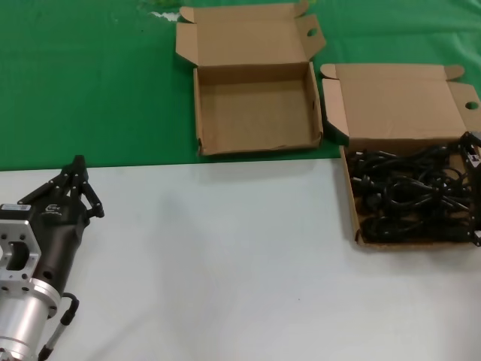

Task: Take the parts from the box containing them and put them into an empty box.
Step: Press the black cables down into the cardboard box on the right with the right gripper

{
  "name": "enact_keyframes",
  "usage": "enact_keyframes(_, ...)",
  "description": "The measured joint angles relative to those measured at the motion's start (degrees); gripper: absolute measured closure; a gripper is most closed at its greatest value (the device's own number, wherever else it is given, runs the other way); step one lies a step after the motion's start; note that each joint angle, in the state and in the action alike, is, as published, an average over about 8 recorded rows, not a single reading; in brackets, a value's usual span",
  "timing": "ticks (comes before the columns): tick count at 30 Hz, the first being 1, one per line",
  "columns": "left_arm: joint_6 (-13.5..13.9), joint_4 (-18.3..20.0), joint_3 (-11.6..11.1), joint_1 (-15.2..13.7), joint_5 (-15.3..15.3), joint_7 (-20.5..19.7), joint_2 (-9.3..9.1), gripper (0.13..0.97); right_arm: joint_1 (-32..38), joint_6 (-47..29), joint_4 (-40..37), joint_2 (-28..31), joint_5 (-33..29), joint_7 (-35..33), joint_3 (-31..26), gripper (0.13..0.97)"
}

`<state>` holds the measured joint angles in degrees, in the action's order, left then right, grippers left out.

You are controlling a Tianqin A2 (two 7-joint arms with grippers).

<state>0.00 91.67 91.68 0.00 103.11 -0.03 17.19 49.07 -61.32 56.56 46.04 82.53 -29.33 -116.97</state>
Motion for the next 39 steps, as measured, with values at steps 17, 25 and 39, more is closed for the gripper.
enact_keyframes(17, 0.0, 0.0, 0.0, 0.0, 0.0, 0.0, 0.0, 0.958, 3.8, 3.8, -11.9, -5.0, -0.9, -7.9, 0.1, 0.2)
enact_keyframes(25, 0.0, 0.0, 0.0, 0.0, 0.0, 0.0, 0.0, 0.958, 4.0, 4.1, -13.4, -5.6, -0.8, -8.5, 0.3, 0.263)
enact_keyframes(39, 0.0, 0.0, 0.0, 0.0, 0.0, 0.0, 0.0, 0.958, 4.8, 4.6, -14.5, -6.3, -0.5, -9.1, 0.6, 0.523)
